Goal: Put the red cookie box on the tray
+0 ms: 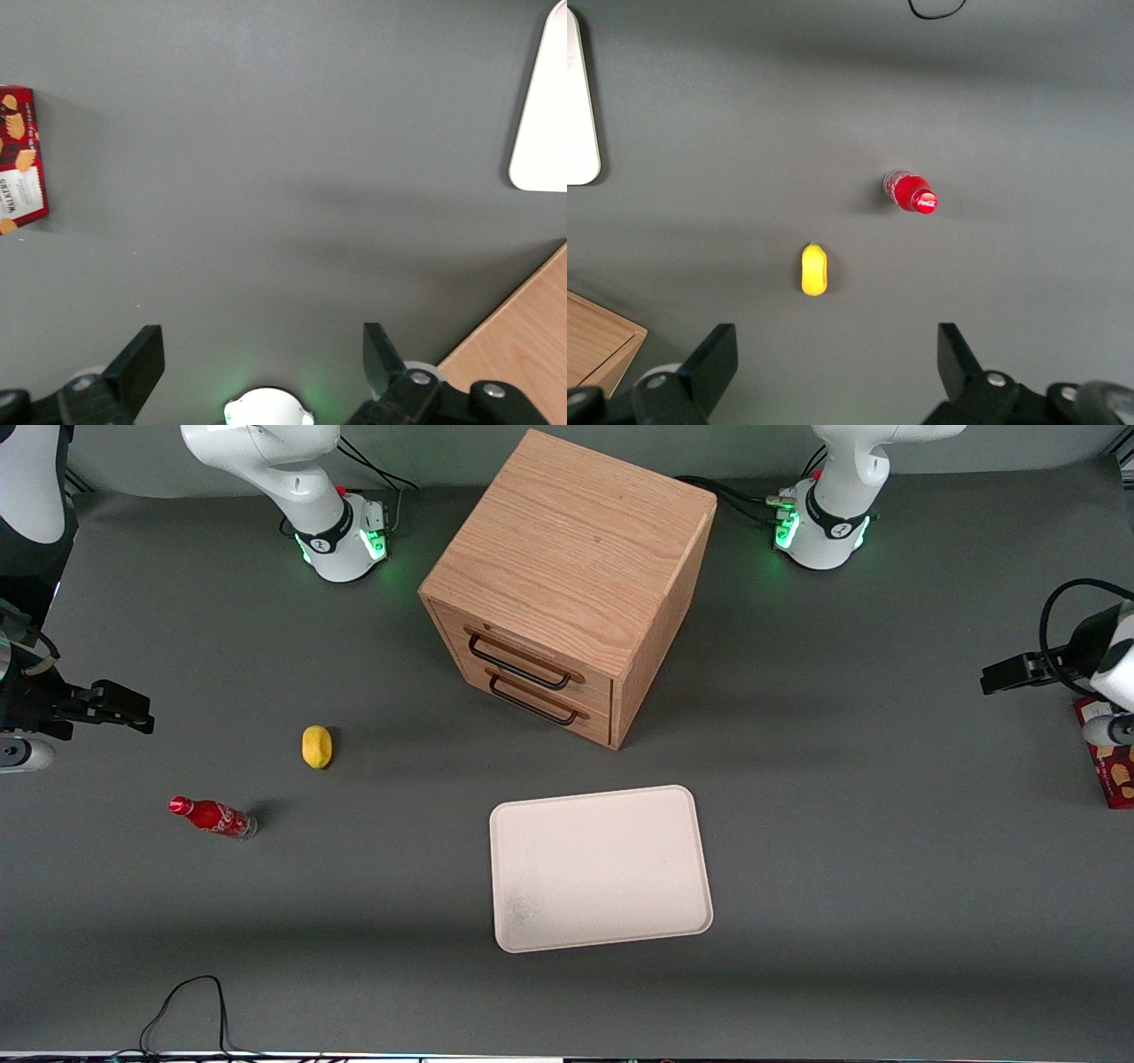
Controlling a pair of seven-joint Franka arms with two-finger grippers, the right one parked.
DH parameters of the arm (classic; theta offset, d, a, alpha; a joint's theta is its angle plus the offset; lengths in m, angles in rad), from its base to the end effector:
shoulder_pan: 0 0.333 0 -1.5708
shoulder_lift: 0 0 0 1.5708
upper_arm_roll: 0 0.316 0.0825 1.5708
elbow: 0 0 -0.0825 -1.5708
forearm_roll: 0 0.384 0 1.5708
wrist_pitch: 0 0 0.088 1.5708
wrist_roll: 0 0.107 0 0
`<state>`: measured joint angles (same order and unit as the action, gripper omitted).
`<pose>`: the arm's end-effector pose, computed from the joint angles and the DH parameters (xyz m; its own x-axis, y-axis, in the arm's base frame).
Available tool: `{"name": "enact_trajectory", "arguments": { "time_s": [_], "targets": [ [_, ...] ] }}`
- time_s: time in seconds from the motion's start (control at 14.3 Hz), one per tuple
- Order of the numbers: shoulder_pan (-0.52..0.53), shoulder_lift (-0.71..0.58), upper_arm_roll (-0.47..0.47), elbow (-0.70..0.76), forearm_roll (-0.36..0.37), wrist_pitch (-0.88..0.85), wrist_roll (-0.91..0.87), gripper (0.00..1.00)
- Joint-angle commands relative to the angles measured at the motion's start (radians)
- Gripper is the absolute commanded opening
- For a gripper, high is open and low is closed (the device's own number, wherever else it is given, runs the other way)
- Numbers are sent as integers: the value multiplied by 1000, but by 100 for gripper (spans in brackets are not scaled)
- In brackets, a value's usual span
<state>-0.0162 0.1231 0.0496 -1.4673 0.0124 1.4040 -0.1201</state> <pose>0.5725 0.0188 0.5901 0.9711 0.1551 -0.1816 0.1502 -0.9878 -0.0405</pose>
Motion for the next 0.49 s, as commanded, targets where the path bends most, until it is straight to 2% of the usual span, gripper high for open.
{"name": "enact_trajectory", "arguments": {
  "time_s": [0.0, 0.42],
  "targets": [
    [1, 6, -7, 28, -11, -22, 29, 100],
    [1, 10, -8, 41, 3, -28, 31, 100]
  ]
}}
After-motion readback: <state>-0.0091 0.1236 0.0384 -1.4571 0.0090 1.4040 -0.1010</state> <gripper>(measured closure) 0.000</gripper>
